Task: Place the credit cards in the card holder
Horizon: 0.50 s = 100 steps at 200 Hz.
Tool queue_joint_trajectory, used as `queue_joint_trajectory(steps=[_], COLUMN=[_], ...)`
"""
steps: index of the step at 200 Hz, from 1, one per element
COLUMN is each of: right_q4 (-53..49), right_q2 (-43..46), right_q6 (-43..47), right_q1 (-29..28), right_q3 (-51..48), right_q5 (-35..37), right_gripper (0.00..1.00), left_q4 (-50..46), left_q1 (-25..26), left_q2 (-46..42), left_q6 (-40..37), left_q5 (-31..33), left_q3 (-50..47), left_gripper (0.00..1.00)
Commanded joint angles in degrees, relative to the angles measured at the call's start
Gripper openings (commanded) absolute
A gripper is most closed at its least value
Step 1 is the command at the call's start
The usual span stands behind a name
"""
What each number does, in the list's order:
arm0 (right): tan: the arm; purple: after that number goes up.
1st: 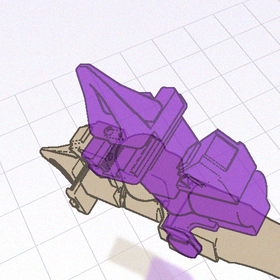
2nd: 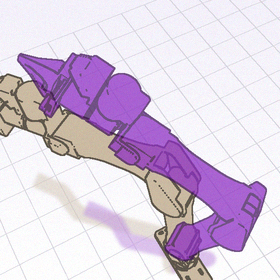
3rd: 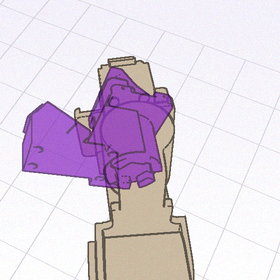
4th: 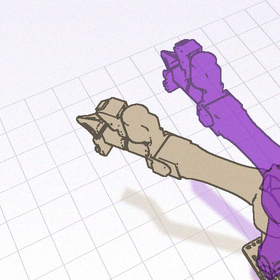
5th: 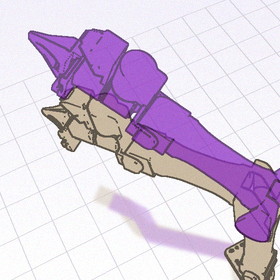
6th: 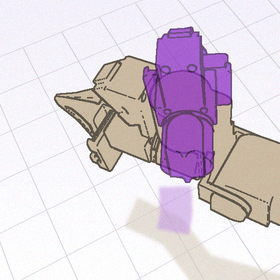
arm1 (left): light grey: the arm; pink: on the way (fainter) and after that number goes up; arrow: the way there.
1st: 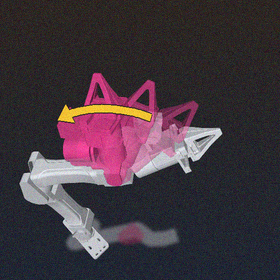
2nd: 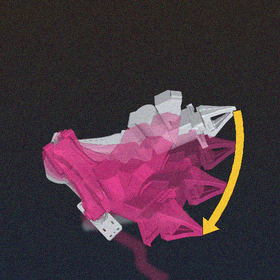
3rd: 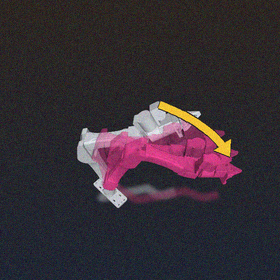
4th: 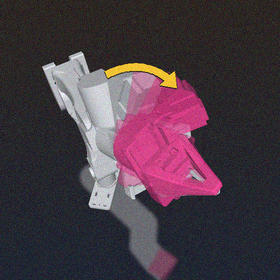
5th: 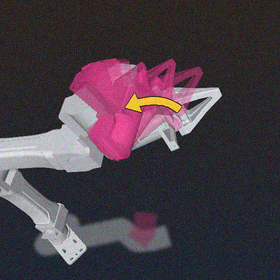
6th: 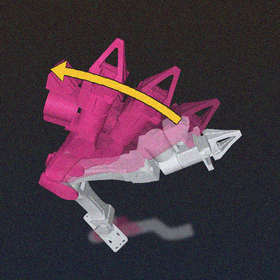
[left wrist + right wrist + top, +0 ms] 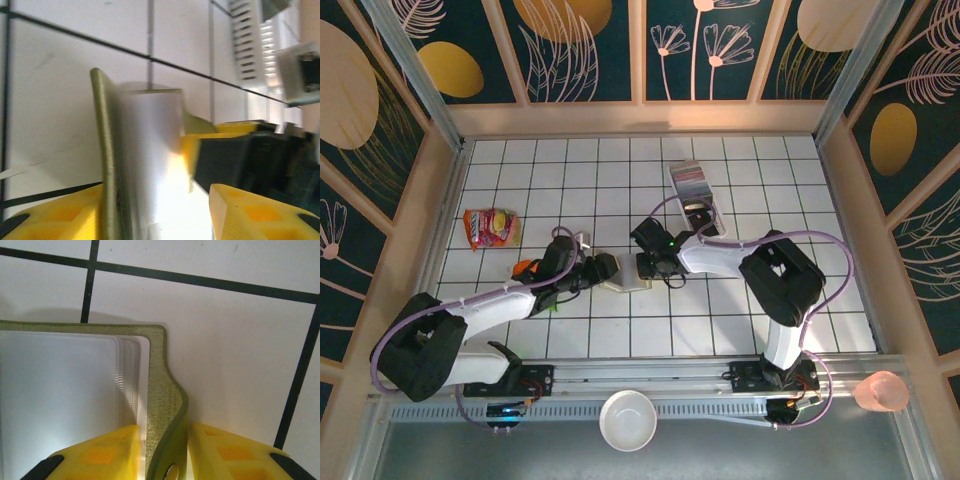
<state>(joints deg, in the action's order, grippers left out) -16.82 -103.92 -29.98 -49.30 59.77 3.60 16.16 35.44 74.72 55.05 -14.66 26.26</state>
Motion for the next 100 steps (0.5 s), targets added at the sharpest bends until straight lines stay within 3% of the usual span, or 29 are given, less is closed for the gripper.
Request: queue_joint_trajectory(steps=[1,100], right_q4=[0.7,8.4], right_q2=[0.3,7.2], right_q6=[-1.9,-6.4], right_q1=[-0.8,-0.8], right_q3=[-2.1,-6.3], right_q5=[-1.5,-4.8], right_gripper=[0.32,0.31], left_q4=[6.4,15.1], left_q1=[1.0,2.6], left_q2=[0.2,10.8], left_q6=[1.3,3.1], left_q5=[-2.8,-2.6], left_q3=[2.0,5.0], left_gripper=[0.51,0.45])
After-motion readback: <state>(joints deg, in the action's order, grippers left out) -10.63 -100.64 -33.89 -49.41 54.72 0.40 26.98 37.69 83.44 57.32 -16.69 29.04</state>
